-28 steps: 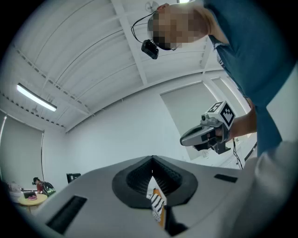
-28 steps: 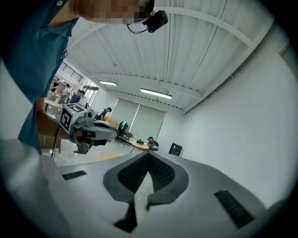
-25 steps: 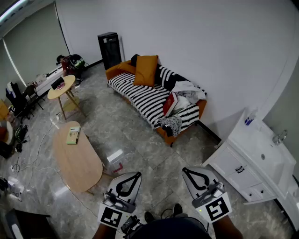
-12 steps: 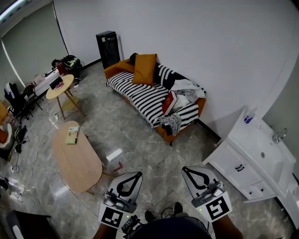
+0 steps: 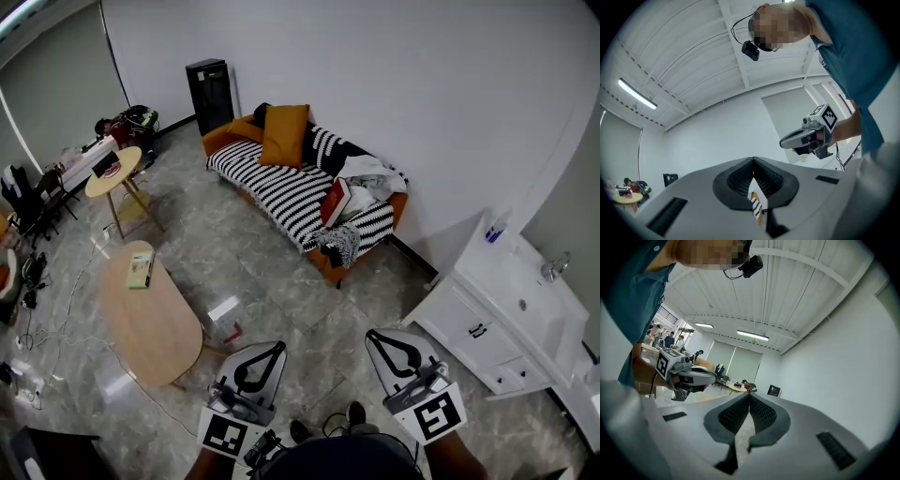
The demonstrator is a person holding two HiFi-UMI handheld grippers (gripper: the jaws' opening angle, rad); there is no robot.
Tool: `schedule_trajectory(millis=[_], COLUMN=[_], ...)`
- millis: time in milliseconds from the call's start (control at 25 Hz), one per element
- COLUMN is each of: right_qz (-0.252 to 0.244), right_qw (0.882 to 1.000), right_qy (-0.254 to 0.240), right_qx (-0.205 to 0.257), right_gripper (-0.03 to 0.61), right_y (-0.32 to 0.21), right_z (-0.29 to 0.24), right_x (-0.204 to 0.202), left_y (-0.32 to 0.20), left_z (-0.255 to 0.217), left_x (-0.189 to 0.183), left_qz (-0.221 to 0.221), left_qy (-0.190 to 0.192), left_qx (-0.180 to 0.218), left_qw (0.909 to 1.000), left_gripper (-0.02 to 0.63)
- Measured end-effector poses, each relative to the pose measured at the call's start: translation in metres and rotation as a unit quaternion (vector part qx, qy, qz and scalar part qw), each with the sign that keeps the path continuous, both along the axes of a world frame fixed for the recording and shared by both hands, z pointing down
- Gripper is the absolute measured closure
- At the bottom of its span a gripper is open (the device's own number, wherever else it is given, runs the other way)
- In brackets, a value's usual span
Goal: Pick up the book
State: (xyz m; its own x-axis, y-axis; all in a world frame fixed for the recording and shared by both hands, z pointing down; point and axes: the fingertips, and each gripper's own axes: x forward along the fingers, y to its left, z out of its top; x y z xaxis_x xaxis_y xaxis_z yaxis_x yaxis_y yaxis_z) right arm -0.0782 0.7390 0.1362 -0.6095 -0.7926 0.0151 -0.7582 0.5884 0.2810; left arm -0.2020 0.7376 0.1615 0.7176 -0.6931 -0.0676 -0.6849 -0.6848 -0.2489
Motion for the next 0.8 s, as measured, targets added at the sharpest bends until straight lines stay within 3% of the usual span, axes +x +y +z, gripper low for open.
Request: schedule_trajectory(millis=[360, 800], right_qz=[0.021, 0.012], right_qw=[1.000, 1.000], right_qy=[0.003, -0.012], right_qx=[0.009, 0.009], right_gripper=[0.565, 0.565], right_y=[0.015, -0.001], right_z=[-0.003, -0.004], right_x=[-0.003, 0.035], left_y=[0.009, -0.001], left_z=[-0.004, -0.006], left_x=[-0.002, 0.032], left_qz=[0.023, 0.009], left_qy=[0.005, -0.004], left_qx=[0.007, 0.005], left_qw=[0.9997, 0.9999], left_gripper=[0.609, 0.609])
